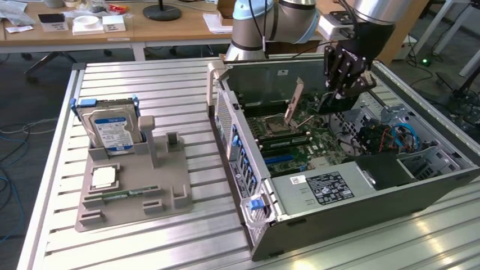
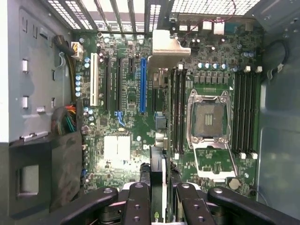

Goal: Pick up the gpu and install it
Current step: 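Insert the gpu into the slot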

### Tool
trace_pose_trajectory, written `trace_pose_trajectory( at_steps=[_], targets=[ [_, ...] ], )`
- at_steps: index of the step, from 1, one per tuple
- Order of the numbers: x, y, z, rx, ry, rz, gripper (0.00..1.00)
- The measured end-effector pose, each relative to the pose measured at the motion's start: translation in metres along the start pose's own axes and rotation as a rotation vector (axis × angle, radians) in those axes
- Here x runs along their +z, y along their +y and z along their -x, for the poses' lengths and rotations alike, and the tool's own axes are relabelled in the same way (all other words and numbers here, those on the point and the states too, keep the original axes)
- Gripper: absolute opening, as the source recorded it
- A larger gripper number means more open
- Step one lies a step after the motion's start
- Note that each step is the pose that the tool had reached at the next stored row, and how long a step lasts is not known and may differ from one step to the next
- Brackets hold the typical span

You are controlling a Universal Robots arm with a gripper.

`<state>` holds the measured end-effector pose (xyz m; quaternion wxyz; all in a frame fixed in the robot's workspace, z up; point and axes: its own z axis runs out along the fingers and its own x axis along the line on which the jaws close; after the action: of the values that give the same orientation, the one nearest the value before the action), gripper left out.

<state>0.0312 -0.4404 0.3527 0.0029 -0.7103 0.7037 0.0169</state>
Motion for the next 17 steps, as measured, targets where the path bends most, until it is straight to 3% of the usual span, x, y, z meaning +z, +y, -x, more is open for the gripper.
trace_pose_trajectory(
  at_steps=[4,11,17],
  targets=[
    [0.0066,0.0043,-0.001,0.001,-0.0001,0.0,0.26],
    [0.0079,0.0045,-0.001,0.0,-0.0004,-0.0001,0.26],
    [0.0209,0.0054,-0.002,0.0,-0.0001,-0.0001,0.26]
  ],
)
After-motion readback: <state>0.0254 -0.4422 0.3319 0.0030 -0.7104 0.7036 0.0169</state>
